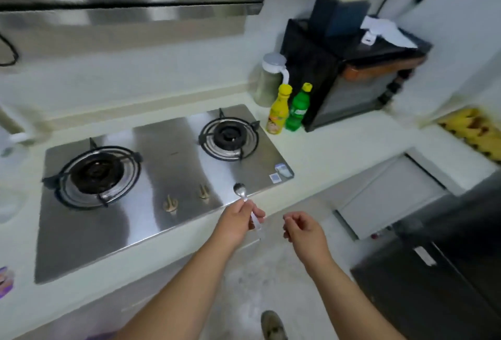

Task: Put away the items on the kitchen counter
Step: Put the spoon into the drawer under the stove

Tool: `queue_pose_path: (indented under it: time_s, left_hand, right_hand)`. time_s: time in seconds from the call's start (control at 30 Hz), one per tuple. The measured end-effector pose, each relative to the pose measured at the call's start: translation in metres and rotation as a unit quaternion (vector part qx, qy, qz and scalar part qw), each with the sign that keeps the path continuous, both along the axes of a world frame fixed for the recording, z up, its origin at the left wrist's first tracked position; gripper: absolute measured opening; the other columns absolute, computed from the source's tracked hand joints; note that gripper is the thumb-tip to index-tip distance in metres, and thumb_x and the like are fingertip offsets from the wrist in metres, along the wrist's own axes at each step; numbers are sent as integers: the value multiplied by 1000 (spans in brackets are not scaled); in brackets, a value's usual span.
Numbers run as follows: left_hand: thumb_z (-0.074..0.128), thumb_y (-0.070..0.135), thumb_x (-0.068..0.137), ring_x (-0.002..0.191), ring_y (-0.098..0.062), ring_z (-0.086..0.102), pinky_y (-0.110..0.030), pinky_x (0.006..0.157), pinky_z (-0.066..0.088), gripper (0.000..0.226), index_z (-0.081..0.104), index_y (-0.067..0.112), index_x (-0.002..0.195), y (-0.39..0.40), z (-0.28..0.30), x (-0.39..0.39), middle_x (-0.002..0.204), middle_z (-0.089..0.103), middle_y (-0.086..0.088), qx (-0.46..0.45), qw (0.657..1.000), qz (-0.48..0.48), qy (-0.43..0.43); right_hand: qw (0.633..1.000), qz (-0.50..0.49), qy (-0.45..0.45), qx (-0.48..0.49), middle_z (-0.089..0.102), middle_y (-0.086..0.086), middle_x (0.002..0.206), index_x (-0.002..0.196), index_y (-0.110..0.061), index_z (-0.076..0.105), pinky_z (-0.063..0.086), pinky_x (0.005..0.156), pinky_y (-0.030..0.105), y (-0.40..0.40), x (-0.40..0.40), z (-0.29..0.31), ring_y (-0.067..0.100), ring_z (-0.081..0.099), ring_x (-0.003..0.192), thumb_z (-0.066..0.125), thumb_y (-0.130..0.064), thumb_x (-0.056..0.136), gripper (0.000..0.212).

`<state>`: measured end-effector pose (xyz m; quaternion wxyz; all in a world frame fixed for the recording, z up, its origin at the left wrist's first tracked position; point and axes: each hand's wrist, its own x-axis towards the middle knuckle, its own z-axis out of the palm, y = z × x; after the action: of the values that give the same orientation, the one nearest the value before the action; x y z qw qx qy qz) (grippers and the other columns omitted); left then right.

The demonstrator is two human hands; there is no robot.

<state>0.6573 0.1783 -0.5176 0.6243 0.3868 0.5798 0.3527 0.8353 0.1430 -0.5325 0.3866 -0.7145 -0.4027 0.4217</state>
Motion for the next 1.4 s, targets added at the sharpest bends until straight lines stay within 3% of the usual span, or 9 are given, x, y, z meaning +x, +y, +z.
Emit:
queue_pose_path:
  time_s: [0.17,0.3,0.4,0.53,0.77,0.87,1.07,1.3,1.4]
  left_hand:
    - [40,10,103,92,-32,72,-42,90,55,33,61,5,77,-5,-24,78,100,76,-19,-41,999,-34,-7]
    - [49,24,89,105,-25,70,-40,100,49,25,60,17,67,3,-53,109,104,77,7,-63,995,-48,60]
    - [47,21,96,108,-14,67,-37,98,47,27,63,10,77,10,-70,120,110,74,15,-70,990,-27,120]
    - [46,28,101,102,-19,70,-42,93,53,34,74,13,88,17,-95,135,106,75,9,-60,987,33,149]
    - [44,30,106,103,-19,71,-44,99,53,36,69,23,81,20,-115,175,108,76,-1,-53,985,48,157]
    - [44,32,105,103,-16,70,-44,101,52,34,71,28,86,27,-123,185,106,76,1,-53,983,56,166]
    - [45,36,102,99,-16,68,-44,101,51,37,69,17,81,43,-127,194,103,74,3,-43,975,60,210]
    - [41,29,106,64,7,62,-7,62,44,39,67,4,91,46,-121,210,82,66,1,-34,967,13,252]
    - [38,29,107,66,-8,67,-11,57,49,40,65,5,91,37,-119,215,81,73,-1,-22,971,-14,237]
  right_hand:
    - [994,-8,-101,-50,70,-1,78,84,-25,68,49,60,22,-22,87,-35,7,63,64,62,-16,95,16]
    - [949,166,-262,-60,63,0,128,124,-19,66,42,94,22,-3,124,-83,18,61,116,60,-22,94,31]
    - [895,297,-332,-32,25,4,165,155,-15,33,23,119,31,29,133,-120,22,23,152,58,-26,93,68]
    - [854,358,-377,-14,-1,5,170,161,-13,5,5,126,38,76,144,-160,22,-7,156,58,-28,93,88]
    - [806,409,-427,37,19,13,164,158,-10,19,-15,121,35,111,163,-194,32,6,155,59,-27,88,83]
    - [799,418,-431,32,28,10,160,155,-12,28,-11,124,37,131,161,-198,32,14,152,58,-29,88,75]
    - [795,411,-446,27,62,12,127,125,-12,61,30,111,40,148,154,-197,33,47,125,53,-19,91,35]
    - [853,355,-369,101,42,2,153,144,-16,45,41,104,34,121,162,-209,25,25,149,61,-2,72,75]
    - [859,353,-360,93,30,-5,161,152,-20,35,41,103,31,109,170,-205,18,10,155,60,-4,76,82]
